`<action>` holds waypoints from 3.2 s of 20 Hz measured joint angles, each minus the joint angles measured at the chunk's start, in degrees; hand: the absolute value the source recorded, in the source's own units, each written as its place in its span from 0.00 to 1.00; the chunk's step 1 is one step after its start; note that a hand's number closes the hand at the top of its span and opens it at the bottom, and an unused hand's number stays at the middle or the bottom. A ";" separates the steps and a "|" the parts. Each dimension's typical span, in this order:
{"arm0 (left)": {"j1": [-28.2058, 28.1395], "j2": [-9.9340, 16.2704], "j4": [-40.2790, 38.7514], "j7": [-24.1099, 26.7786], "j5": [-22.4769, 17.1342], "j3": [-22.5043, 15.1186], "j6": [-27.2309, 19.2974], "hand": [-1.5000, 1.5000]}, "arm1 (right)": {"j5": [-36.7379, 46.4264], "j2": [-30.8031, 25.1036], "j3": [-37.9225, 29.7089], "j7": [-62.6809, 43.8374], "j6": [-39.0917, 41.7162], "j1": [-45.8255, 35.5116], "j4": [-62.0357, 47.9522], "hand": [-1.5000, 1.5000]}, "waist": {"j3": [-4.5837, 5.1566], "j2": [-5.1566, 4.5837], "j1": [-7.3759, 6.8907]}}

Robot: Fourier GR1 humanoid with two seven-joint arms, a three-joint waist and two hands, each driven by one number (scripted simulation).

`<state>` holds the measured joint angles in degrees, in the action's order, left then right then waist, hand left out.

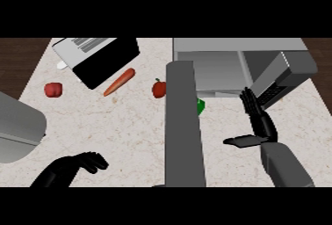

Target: Pick up the milk, place it into the microwave and close the microwave

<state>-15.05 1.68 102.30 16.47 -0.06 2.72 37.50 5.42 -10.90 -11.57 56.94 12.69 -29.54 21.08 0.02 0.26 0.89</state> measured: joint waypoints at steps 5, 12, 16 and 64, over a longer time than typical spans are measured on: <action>4.31 -0.95 -1.39 -2.07 3.63 -3.68 -2.89 1.00 | -3.31 -2.81 0.02 -2.19 3.92 5.04 6.71 0.00 | 0.02 0.05 0.41; 13.56 -1.53 -8.14 -3.40 9.62 -10.29 -10.14 1.00 | -10.08 -6.77 -1.80 -7.25 8.62 9.34 15.01 0.00 | 0.03 -0.06 0.57; 18.24 -1.62 -13.30 -2.71 11.65 -15.79 -15.06 1.00 | -12.73 -9.19 -2.05 -9.67 10.40 12.57 20.25 0.00 | 0.00 -0.15 0.41; 68.71 -0.92 -52.37 0.54 -30.33 -49.16 -56.91 1.00 | -38.30 -18.37 4.38 -36.61 27.11 1.13 50.62 0.00 | 0.02 -4.33 18.98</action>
<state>53.66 0.75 49.93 17.01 -30.39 -46.43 -19.41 -32.89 -29.27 -7.19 20.34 39.80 -28.41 71.71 0.04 -4.07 19.87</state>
